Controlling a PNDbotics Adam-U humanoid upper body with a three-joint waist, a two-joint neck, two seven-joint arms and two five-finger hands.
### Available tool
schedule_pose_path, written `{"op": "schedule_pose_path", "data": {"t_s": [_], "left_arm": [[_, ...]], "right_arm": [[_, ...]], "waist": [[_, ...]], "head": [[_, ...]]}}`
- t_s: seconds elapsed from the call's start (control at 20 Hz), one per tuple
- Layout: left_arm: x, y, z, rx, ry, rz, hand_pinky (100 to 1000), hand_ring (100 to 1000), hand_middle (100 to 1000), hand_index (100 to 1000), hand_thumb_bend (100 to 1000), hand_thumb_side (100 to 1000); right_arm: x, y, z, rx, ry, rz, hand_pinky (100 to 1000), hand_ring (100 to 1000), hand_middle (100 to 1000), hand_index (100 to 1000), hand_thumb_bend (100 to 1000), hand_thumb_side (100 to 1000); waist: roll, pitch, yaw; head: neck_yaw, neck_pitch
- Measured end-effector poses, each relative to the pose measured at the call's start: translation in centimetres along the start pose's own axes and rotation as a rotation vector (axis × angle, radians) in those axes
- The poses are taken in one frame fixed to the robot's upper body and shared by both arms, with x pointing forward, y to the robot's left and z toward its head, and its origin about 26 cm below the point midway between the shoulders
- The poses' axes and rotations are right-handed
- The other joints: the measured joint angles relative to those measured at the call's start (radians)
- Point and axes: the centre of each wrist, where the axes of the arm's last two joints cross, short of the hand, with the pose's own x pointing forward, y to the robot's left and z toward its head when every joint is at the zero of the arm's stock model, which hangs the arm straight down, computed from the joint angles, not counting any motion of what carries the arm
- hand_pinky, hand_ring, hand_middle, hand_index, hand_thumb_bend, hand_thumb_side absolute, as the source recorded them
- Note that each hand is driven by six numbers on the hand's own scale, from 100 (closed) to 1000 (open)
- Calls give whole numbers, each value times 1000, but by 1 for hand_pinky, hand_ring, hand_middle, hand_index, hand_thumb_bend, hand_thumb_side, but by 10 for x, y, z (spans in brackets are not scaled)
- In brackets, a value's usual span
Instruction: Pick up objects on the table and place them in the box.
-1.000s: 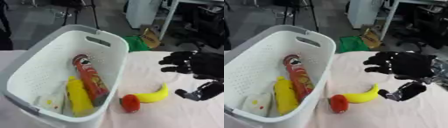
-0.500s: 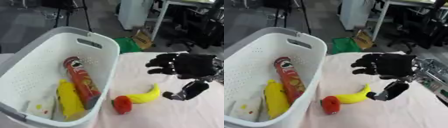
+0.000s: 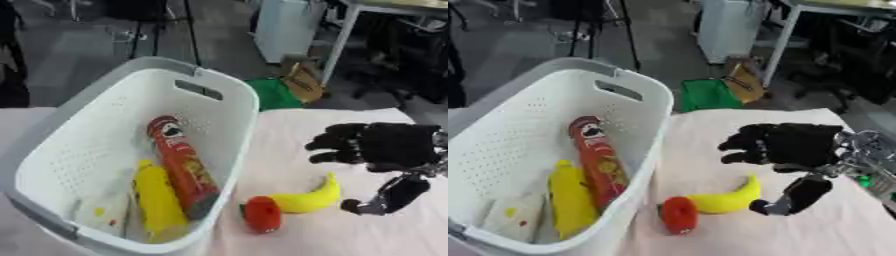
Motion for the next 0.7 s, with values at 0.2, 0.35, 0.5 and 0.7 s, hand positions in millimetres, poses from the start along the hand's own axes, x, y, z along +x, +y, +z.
{"op": "schedule_pose_path", "data": {"t_s": [0.2,0.35,0.5,0.7], "left_arm": [[-1,-3,-1,0,-5,11,573,442,554,627,100,906],[-1,-3,-1,-1,-5,12,572,441,554,627,100,905],[-1,-5,-3,-5,-6,18,572,442,554,627,100,906],[-1,-6,-3,-8,-7,29,573,441,554,627,100,907]], "right_arm": [[-3,2,-2,18,-17,-26,1000,1000,1000,1000,355,697],[-5,6,-4,21,-20,-54,1000,1000,1000,1000,349,692],[-8,12,-5,16,-23,-91,1000,1000,1000,1000,345,688],[-13,15,-6,-1,-16,-124,1000,1000,1000,1000,340,687]], "waist": [[-2,6,14],[-2,10,22],[-2,14,28],[-4,18,40]], "head": [[1,0],[1,0],[1,-1],[0,-2]]}}
